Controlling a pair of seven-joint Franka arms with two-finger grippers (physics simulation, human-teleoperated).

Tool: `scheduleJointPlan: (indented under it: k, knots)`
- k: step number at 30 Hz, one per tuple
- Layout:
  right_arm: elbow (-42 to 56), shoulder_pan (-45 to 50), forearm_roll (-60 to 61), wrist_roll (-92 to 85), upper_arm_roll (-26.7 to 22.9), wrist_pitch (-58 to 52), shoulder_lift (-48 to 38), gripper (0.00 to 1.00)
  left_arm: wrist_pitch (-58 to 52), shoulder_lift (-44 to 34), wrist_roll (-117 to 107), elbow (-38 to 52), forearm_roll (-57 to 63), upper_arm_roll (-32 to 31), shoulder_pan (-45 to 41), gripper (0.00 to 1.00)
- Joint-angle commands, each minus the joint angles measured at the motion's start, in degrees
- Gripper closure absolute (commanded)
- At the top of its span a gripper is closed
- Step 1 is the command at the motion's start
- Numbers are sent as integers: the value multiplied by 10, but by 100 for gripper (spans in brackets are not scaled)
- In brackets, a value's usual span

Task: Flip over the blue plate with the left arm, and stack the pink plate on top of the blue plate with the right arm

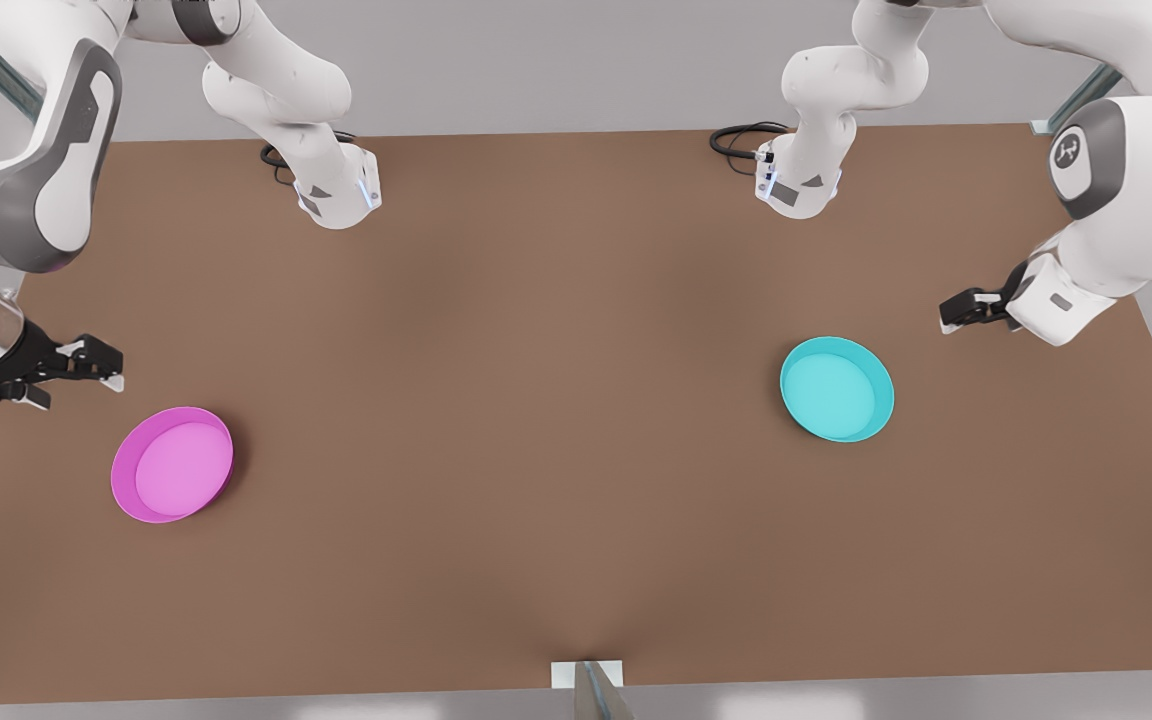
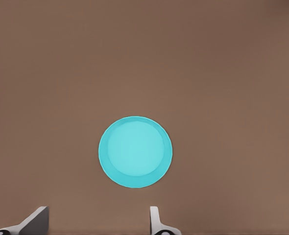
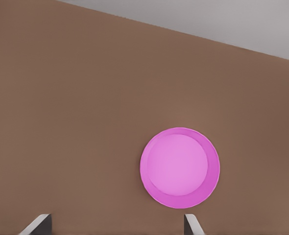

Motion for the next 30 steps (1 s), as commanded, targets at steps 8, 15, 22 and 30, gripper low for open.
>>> scheduleJointPlan:
  k: [8, 15, 22, 30]
  knots:
    - [0, 1, 0, 1, 7, 0, 1, 0, 102, 188, 233, -65, -193, 6, 154, 0]
    - [0, 1, -3, 1, 7, 1, 5, 0, 250, 235, 379, -179, -244, 6, 174, 0]
    - [12, 1, 0, 1, 6, 1, 16, 0, 249, 267, 434, -205, -245, 6, 177, 0]
    - [19, 1, 0, 1, 11, 0, 21, 0, 249, 305, 467, -210, -247, 6, 188, 0]
